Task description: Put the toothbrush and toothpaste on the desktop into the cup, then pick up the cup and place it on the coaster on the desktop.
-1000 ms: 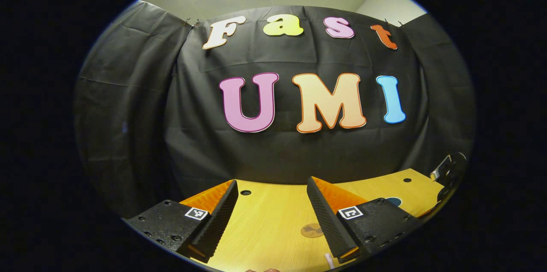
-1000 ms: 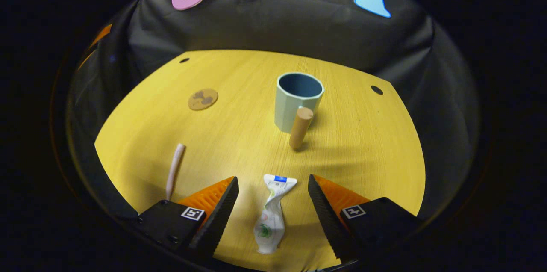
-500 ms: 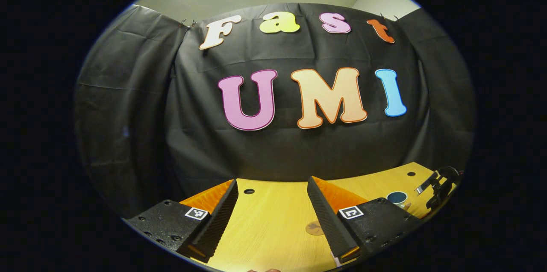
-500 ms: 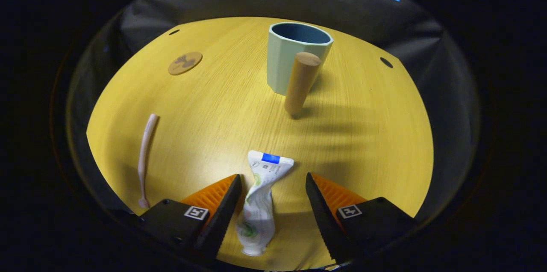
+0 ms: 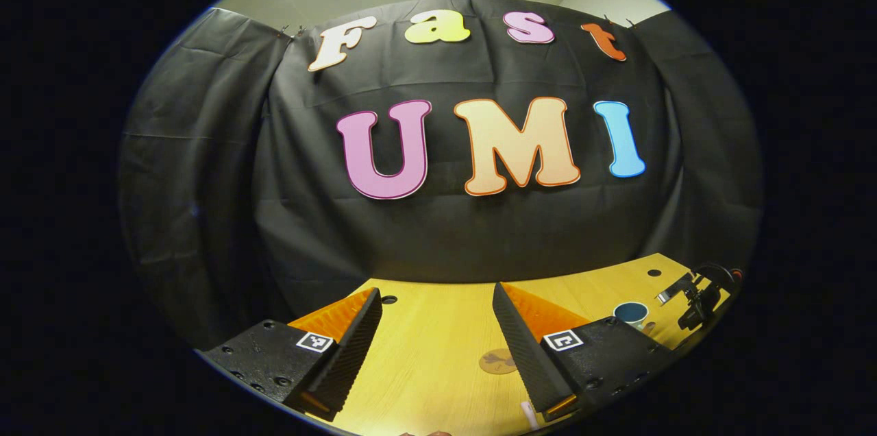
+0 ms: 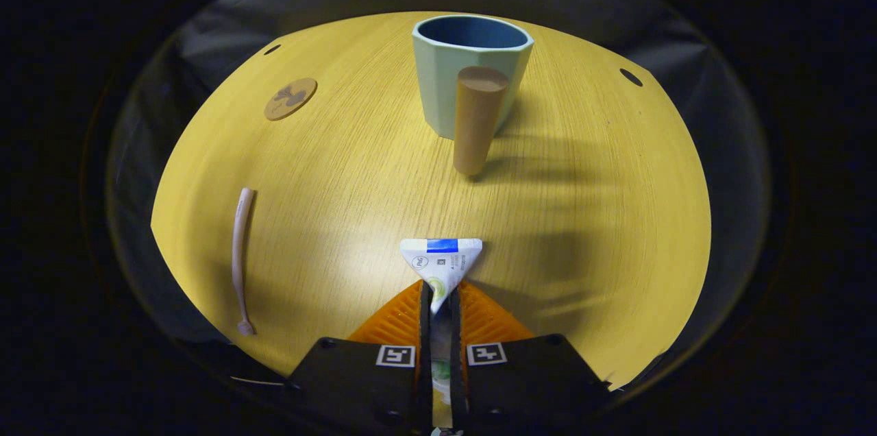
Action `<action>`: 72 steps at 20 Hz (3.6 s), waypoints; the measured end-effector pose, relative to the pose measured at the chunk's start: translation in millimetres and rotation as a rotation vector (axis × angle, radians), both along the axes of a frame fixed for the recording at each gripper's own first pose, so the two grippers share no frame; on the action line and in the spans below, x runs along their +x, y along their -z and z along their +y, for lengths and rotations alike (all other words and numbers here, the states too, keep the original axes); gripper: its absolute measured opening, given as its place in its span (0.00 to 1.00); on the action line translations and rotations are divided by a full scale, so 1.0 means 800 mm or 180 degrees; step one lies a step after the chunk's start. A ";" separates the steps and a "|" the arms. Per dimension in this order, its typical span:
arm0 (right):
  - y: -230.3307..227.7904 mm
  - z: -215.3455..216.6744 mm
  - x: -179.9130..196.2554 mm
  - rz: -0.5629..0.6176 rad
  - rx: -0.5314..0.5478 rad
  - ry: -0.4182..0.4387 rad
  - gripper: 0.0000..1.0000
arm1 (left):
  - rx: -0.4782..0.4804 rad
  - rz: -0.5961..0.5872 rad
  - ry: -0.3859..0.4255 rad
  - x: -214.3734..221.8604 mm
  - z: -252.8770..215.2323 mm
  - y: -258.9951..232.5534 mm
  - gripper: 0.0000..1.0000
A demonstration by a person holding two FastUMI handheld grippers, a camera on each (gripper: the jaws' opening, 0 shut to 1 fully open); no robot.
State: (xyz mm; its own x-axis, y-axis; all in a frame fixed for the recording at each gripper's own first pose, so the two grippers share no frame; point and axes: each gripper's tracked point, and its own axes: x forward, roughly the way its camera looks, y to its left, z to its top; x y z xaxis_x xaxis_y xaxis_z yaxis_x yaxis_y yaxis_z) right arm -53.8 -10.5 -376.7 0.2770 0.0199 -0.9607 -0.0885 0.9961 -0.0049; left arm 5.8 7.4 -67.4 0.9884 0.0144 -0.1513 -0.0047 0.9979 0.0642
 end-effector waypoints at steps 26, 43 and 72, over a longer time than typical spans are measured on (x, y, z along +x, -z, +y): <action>-0.005 0.001 0.003 -0.0362 0.0162 0.0020 0.13 | -0.0389 0.3373 0.0498 -0.130 -0.104 0.338 0.96; -0.004 0.002 0.004 -0.0467 0.0331 0.0050 0.13 | 0.0190 0.3916 0.0938 -0.146 -0.141 0.358 0.42; -0.150 0.012 0.045 -0.1560 0.0773 0.0250 0.12 | -0.0406 0.2843 0.1414 -0.116 -0.149 0.242 0.00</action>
State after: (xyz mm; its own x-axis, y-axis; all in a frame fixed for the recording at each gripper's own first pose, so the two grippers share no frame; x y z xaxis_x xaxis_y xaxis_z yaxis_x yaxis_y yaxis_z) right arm -18.2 -0.7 -256.8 0.7002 0.1861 -0.6893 -0.0590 0.9772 0.2039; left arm -87.1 -111.7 -261.0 0.4237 -0.3960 -0.8146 0.3674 0.8972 -0.2451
